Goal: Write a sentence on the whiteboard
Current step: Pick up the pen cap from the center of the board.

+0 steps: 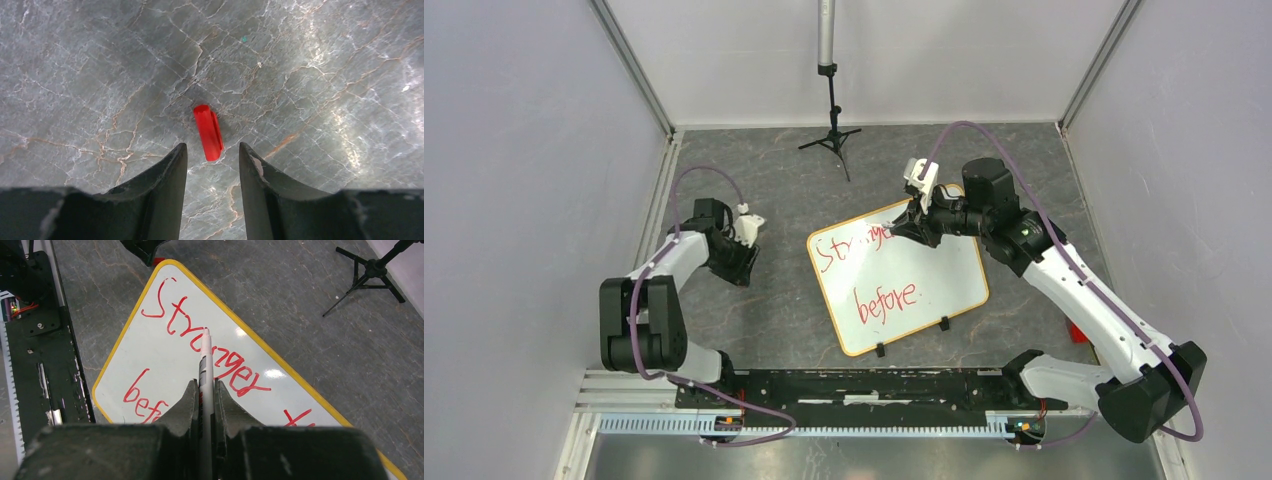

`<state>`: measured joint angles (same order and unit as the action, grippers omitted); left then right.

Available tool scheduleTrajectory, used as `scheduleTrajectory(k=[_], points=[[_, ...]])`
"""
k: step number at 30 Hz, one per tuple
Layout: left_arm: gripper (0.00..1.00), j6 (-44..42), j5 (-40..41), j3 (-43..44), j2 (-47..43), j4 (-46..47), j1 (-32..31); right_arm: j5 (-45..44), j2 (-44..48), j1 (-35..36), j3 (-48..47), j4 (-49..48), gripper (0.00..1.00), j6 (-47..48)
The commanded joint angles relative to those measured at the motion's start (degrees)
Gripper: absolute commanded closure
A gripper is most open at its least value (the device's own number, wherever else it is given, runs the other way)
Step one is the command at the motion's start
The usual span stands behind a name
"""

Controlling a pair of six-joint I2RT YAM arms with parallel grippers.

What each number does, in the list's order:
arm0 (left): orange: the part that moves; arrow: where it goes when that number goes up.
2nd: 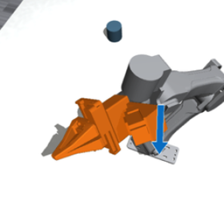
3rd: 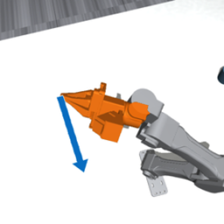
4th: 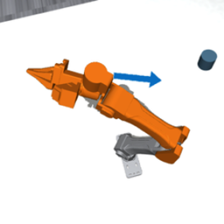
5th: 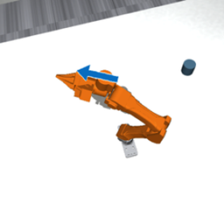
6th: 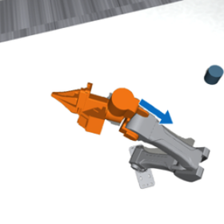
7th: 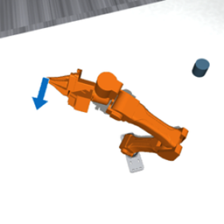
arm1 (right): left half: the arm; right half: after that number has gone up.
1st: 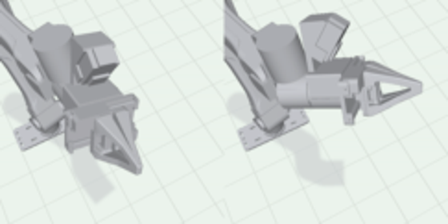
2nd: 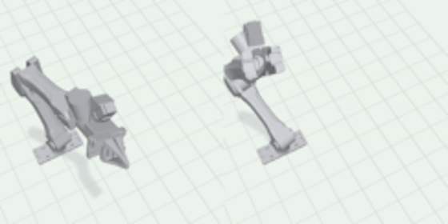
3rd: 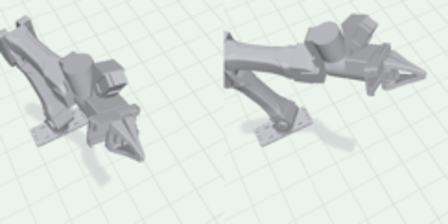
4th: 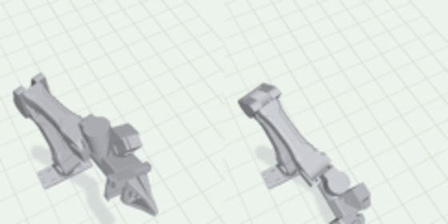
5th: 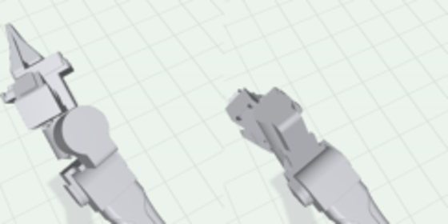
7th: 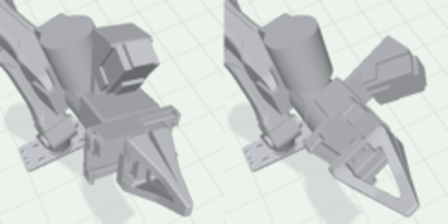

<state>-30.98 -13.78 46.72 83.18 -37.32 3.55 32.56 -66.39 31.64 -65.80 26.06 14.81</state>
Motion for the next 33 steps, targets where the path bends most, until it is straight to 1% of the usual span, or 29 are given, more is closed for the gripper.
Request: scheduleTrajectory(k=[1,3,6,8,11,14,16,20,22,24,28,30,33], points=[[0.52,0.5,6.6,-1.7,1.0,4.4,-2.8,0.4,0.1,-0.4,-2.1,-2.3,1.00,-0.4],[0.53,0.2,8.1,-2.6,1.7,4.7,-5.2,0.3,0.3,-0.4,-2.0,-2.2,1.00,-0.2],[0.55,0.1,9.2,-3.2,2.9,4.6,-5.7,0.1,0.6,-0.5,-1.7,-2.3,1.00,0.0],[0.61,-0.1,9.5,-3.5,3.2,4.6,-5.7,0.0,0.8,-0.5,-1.4,-2.4,1.00,0.0],[0.74,0.1,7.9,-3.2,2.0,3.5,-5.7,0.0,0.9,-0.5,-1.2,-2.5,1.00,0.1],[0.91,0.5,5.4,-0.9,-1.0,1.3,-5.6,0.1,0.8,-0.6,-0.7,-3.0,1.00,-0.5],[0.97,0.8,3.5,1.6,-3.9,-0.7,-5.6,0.4,0.7,-0.6,-0.1,-3.6,1.00,-1.4],[0.97,0.7,-6.4,10.5,-11.9,-8.9,-5.9,2.1,1.1,-0.7,1.4,-5.7,1.00,-4.0],[0.98,-0.9,-8.1,16.1,-14.5,-14.3,-9.3,3.7,1.5,-0.7,2.4,-7.3,1.00,-5.7],[0.98,-2.6,-7.1,21.9,-16.1,-19.8,-14.2,5.7,1.5,-0.8,3.0,-8.3,1.00,-7.3],[0.98,-2.5,-7.4,34.2,-16.3,-28.2,-22.4,10.7,1.0,-0.9,4.1,-10.1,1.00,-10.5],[0.98,-2.0,-6.5,37.4,-16.1,-29.5,-26.6,13.1,1.0,-1.1,4.7,-10.7,1.00,-11.6],[0.98,-2.7,-0.4,39.2,-15.8,-30.8,-36.7,16.1,1.3,-1.7,5.8,-11.1,1.00,-12.9]])
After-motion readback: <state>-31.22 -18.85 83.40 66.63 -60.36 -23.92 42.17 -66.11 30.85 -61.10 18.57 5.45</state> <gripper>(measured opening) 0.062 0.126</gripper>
